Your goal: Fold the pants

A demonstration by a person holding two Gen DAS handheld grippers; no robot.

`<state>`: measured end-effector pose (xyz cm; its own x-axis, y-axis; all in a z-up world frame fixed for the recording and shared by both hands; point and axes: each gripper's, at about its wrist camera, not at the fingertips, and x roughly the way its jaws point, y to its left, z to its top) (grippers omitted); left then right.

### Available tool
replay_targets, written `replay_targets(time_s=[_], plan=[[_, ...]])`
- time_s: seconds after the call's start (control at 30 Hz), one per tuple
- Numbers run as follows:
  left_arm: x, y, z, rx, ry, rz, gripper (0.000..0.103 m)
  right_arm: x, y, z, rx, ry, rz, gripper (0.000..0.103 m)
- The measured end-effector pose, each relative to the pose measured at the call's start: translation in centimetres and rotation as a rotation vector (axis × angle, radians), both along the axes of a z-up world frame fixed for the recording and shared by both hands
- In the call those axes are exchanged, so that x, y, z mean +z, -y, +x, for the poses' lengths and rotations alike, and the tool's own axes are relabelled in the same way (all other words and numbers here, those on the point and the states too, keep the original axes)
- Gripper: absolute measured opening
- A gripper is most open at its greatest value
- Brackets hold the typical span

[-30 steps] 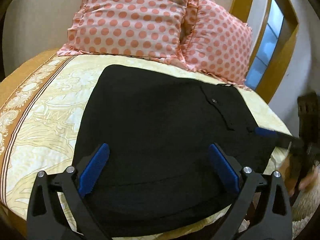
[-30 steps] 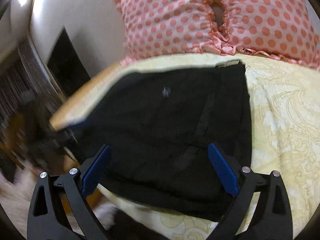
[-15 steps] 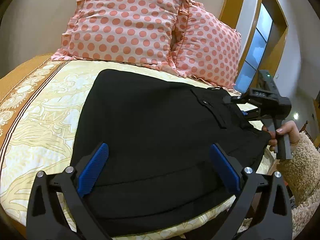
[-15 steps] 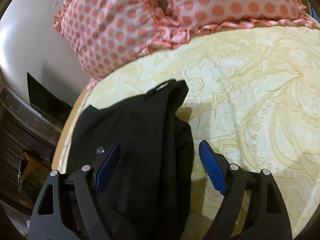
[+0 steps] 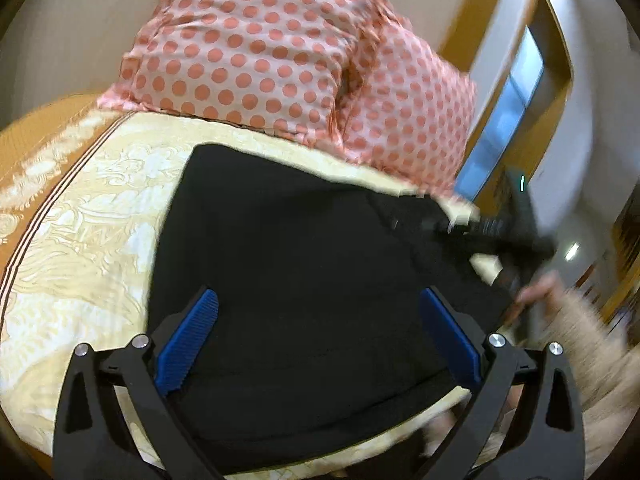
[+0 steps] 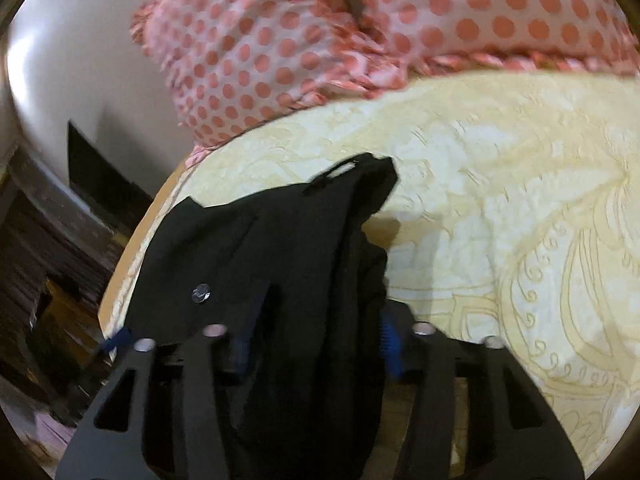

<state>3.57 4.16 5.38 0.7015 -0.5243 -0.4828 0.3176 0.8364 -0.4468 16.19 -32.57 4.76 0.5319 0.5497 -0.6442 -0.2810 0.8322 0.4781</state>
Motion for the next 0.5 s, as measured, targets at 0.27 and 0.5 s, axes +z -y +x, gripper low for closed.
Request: replay_targets(time_s=[0.27, 0.5], plan=[[1.6, -3.0, 7.5, 0.087, -0.184, 0.110, 0.079, 1.8, -1.5, -1.6, 0.096, 0.111, -0.026, 0.026], [-1.1, -2.0, 11.9, 0.024, -0.358, 0.139, 0.068, -0.3, 0.2, -0.1, 0.025, -0.001, 0.010, 0.038]])
